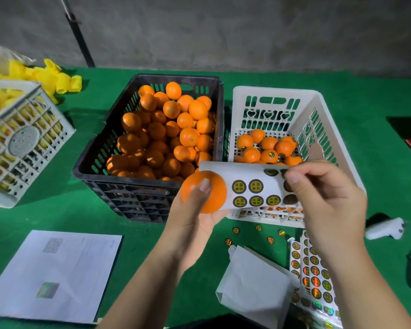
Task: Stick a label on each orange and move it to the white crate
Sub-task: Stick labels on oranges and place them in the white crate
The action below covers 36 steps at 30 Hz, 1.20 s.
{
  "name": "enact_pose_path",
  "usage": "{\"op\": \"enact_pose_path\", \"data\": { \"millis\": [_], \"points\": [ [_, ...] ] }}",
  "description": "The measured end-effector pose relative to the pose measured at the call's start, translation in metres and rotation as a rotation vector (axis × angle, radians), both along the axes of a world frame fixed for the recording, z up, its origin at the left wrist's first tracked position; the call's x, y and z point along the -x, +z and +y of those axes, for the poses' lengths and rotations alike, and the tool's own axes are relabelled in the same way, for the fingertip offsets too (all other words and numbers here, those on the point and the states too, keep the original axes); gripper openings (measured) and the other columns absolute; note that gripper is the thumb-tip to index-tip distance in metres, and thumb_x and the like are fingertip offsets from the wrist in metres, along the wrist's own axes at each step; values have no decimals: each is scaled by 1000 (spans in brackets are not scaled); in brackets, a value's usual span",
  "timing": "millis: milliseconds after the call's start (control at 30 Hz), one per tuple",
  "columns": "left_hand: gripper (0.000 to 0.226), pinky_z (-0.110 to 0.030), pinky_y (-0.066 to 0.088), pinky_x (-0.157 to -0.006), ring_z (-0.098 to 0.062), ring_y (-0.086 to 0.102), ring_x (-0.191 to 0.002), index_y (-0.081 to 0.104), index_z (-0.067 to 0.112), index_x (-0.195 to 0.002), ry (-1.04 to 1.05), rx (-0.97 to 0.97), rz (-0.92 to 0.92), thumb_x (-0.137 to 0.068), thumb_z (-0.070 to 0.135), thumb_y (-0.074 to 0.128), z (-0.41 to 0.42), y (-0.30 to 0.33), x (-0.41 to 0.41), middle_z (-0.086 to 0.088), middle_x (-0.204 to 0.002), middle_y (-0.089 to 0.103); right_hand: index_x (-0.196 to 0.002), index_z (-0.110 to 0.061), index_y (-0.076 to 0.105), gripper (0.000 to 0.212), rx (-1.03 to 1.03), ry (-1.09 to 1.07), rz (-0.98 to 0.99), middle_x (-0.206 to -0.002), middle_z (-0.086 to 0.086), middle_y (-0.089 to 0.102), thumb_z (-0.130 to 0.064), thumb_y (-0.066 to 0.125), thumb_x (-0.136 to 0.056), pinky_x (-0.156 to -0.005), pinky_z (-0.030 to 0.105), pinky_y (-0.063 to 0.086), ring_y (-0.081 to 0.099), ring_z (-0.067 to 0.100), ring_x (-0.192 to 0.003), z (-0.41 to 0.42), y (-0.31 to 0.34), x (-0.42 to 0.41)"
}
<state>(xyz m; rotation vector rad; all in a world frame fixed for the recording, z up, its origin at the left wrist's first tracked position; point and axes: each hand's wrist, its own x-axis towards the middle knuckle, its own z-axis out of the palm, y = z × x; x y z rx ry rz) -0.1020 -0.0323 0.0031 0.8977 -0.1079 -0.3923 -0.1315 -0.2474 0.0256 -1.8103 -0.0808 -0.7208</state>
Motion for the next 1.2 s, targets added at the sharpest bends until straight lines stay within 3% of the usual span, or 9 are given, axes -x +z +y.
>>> {"op": "enact_pose_path", "data": {
  "millis": [133, 233, 300, 433, 567, 700, 867, 1000, 1200],
  "points": [
    [83, -45, 56, -106, -29, 68, -126, 62, 29, -134, 147, -197, -23, -64, 55, 96, -2, -17, -2, -5, -132, 73, -93, -42, 75, 15, -107, -114, 3, -91, -12, 75, -28, 78, -92, -80, 33, 55, 66, 11, -85, -2, 14, 1],
    [73, -45, 60, -97, -27, 72, -114, 61, 35, -128, 147, -322, -103, -65, 46, 96, -2, -25, 1, -2, -122, 74, -94, -39, 77, 12, -172, 101, 60, -88, -9, 75, -30, 83, -87, -75, 21, 55, 67, 9, -80, 17, 27, 7],
    [87, -32, 60, -81, -16, 74, -98, 56, 31, -129, 127, -314, -145, -58, 59, 98, -5, -24, 5, 6, -112, 74, -94, -34, 78, 11, -175, 262, 161, -85, -3, 75, -30, 82, -84, -70, 24, 57, 68, 15, -76, 37, 29, 9],
    [86, -20, 58, -78, -5, 74, -94, 42, 11, -134, 109, -300, -254, -74, 51, 90, -9, -16, 11, 11, -107, 76, -91, -25, 75, 9, -142, 419, 292, -78, -10, 71, -23, 80, -84, -66, 16, 51, 63, 6, -71, 58, 23, 5],
    [71, -22, 60, -73, -10, 77, -94, 43, 15, -129, 126, -283, -260, -76, 25, 89, -5, -16, 9, 11, -108, 76, -98, -25, 72, 20, -26, 351, 366, -71, 1, 60, -35, 77, -81, -62, 19, 47, 55, 11, -65, 53, 14, 1],
    [76, -24, 61, -71, -11, 76, -90, 49, 27, -126, 164, -232, -265, -68, 45, 96, -8, -15, 10, 11, -106, 74, -100, -27, 70, 39, -86, 289, 492, -67, -4, 51, -55, 77, -75, -57, 22, 40, 49, 7, -62, 51, 4, -1],
    [31, -35, 59, -79, -19, 70, -92, 63, 35, -111, 244, -84, -108, -88, 49, 79, -16, -10, 13, -1, -101, 70, -107, -24, 66, 51, -430, 423, 672, -89, 10, 71, -61, 77, -73, -58, 29, 57, 75, 23, -79, 63, -5, 12],
    [18, -29, 47, -53, -16, 59, -65, 59, 28, -98, 188, -2, 10, -99, 46, 61, -17, -6, 14, 0, -79, 60, -113, -26, 66, 48, -467, 339, 563, -84, 6, 68, -52, 83, -77, -57, 30, 57, 72, 22, -70, 78, -9, 16],
    [35, -40, 54, -81, -26, 59, -92, 53, 22, -107, 138, 106, 161, -90, 47, 70, -17, -5, 9, -11, -104, 52, -103, -42, 70, 42, -344, 261, 456, -93, -7, 71, -58, 82, -67, -65, 27, 55, 70, 13, -78, 86, -9, 20]
  ]
}}
